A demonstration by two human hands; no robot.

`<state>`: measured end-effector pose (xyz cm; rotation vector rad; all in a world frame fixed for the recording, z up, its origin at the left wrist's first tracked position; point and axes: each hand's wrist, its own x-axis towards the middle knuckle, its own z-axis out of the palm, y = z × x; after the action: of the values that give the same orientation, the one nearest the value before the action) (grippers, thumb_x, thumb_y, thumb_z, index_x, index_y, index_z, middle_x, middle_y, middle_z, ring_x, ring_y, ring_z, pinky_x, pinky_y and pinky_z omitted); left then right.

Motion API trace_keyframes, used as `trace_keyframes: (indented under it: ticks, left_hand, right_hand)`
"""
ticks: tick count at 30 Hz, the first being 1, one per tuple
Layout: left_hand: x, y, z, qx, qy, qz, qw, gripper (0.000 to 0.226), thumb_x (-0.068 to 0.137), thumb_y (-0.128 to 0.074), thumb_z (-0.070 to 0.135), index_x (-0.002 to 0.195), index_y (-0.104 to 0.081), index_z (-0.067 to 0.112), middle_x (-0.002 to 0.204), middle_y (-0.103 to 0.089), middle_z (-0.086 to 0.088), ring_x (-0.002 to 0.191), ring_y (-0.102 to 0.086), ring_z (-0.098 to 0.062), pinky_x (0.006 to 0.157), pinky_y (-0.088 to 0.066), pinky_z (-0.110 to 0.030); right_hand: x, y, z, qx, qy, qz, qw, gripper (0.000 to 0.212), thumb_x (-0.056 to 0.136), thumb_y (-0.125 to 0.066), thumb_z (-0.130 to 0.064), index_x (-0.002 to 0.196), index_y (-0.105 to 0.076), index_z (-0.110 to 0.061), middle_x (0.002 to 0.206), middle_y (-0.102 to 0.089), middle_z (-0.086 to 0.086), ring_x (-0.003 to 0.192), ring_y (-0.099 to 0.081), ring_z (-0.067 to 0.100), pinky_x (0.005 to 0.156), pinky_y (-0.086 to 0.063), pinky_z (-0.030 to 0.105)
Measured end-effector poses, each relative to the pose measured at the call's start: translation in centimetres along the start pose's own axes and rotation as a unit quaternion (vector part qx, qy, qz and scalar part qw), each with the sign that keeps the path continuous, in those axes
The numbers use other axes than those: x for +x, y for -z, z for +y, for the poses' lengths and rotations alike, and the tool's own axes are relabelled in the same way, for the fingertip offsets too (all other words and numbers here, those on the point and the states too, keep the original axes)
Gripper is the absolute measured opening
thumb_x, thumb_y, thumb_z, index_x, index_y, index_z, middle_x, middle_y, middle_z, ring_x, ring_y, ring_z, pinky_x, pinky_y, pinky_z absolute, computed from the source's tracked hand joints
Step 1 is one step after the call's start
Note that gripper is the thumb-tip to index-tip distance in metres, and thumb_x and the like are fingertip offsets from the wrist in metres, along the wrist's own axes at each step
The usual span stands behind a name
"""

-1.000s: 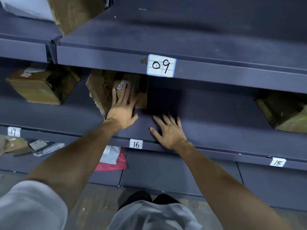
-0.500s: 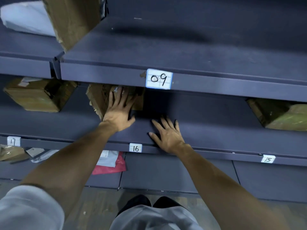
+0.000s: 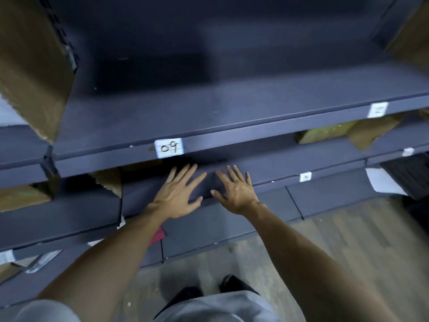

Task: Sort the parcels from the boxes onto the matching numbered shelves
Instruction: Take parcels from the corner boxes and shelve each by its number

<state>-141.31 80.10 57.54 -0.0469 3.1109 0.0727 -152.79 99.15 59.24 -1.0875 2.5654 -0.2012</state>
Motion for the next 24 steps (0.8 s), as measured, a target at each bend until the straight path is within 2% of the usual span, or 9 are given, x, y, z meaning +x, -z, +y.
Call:
trace_keyframes:
  ticks: [3,6,12,16,24]
  left_hand:
    - [1.3,1.1,3.3,-0.020,-0.063,-0.044,0.997,0.081,0.086,-0.014,0.067,0.159,-0.006,0.032,0.167,-0.001,-0.005,0.154,0.001,-0.024,0.123,0.006,-0.047]
    - [3.1,2.4,6.9,-0.017,-0.123,-0.067,0.990,0.083,0.084,-0.009,0.069,0.159,0.001,0.034,0.167,0.006,-0.002,0.154,0.008,-0.020,0.123,0.009,-0.046]
    - [6.9,3.4,15.3,-0.004,-0.237,-0.066,0.969,0.082,0.085,-0.011,0.068,0.159,-0.004,0.033,0.168,-0.002,-0.005,0.154,0.003,-0.022,0.124,0.006,-0.045]
    - [9.9,3.9,22.0,0.004,-0.296,-0.059,0.953,0.080,0.085,-0.012,0.069,0.158,-0.002,0.036,0.168,0.000,-0.005,0.154,0.005,-0.020,0.124,0.005,-0.046]
    - [16.4,5.9,38.4,0.025,-0.403,-0.038,0.914,0.080,0.086,-0.013,0.068,0.159,-0.001,0.037,0.168,0.000,-0.004,0.154,0.005,-0.020,0.124,0.006,-0.045]
  right_hand:
    - [-3.7,1.2,1.9,0.021,-0.047,0.012,0.999,0.071,0.101,-0.037,-0.058,0.160,-0.013,-0.027,0.168,-0.003,0.008,0.155,0.007,0.025,0.123,0.003,0.054]
    - [-7.3,2.1,4.2,0.032,-0.098,0.020,0.994,0.072,0.101,-0.037,-0.060,0.160,-0.012,-0.027,0.168,-0.002,0.008,0.155,0.008,0.024,0.123,0.003,0.054]
    - [-14.0,3.0,9.6,0.048,-0.207,0.047,0.976,0.075,0.099,-0.034,-0.064,0.161,-0.011,-0.028,0.168,-0.004,0.007,0.155,0.007,0.024,0.123,0.001,0.054]
    - [-19.0,3.5,14.2,0.071,-0.264,0.074,0.959,0.074,0.100,-0.034,-0.064,0.160,-0.011,-0.029,0.168,-0.004,0.007,0.155,0.008,0.024,0.123,0.002,0.054]
    - [-29.7,5.0,26.0,0.095,-0.366,0.138,0.915,0.073,0.100,-0.034,-0.063,0.160,-0.013,-0.028,0.168,-0.006,0.008,0.155,0.006,0.025,0.122,-0.001,0.055]
